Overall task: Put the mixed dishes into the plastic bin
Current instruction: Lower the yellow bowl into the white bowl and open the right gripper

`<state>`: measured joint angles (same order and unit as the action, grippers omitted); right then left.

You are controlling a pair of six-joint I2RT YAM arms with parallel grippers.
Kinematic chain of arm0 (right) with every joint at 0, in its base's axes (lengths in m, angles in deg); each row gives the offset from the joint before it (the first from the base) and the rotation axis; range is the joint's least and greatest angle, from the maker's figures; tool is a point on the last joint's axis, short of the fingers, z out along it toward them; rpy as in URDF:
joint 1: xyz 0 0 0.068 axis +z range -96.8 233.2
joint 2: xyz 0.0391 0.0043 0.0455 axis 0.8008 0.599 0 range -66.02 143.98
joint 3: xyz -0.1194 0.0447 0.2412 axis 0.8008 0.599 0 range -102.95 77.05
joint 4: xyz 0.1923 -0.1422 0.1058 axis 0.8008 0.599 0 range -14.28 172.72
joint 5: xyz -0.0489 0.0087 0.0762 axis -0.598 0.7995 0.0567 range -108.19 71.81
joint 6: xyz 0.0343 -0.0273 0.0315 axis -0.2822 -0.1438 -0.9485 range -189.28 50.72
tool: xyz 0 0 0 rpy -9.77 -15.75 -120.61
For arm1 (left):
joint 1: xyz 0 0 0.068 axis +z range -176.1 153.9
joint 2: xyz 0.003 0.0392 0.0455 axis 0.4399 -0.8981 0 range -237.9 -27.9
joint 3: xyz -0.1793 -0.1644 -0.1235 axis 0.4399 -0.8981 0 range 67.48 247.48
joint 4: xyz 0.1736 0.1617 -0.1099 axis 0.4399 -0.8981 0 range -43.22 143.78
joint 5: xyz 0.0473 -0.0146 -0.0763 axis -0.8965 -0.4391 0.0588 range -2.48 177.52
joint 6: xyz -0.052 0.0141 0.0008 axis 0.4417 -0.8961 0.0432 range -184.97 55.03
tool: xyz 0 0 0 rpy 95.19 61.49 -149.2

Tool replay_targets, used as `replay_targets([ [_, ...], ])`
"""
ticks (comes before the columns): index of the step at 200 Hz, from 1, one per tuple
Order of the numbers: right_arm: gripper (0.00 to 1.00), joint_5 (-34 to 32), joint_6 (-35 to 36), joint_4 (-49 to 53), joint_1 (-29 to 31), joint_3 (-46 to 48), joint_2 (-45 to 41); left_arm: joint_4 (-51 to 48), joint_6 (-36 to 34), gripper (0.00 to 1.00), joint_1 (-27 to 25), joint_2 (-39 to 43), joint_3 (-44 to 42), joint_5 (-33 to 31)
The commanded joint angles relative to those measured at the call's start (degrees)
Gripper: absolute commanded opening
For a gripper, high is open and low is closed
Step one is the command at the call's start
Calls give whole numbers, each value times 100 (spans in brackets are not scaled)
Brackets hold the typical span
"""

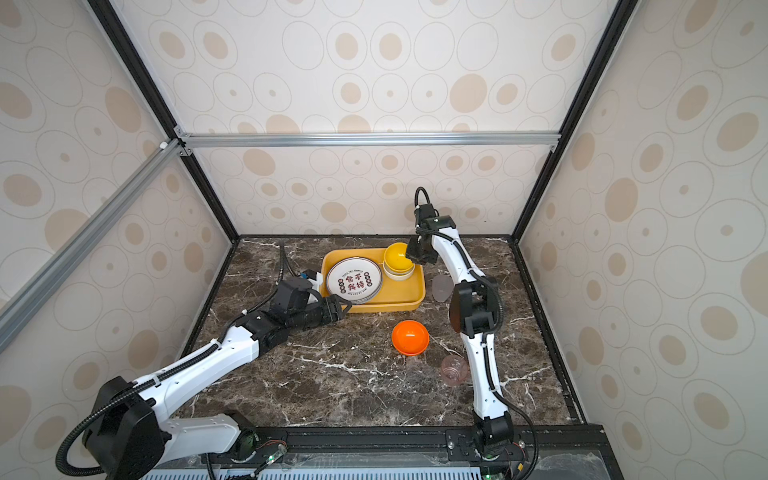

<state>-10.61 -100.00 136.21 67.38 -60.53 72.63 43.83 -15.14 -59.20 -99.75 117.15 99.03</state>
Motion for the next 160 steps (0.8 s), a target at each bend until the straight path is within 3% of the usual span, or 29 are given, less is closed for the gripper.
replay_targets([
  [1, 0, 75, -72, 78, -21, -199, 157, -15, 80, 70, 44, 128, -46, 9],
  [160, 0, 129, -117, 112, -20, -177, 391, 21, 146, 70, 61, 155, -184, 10],
])
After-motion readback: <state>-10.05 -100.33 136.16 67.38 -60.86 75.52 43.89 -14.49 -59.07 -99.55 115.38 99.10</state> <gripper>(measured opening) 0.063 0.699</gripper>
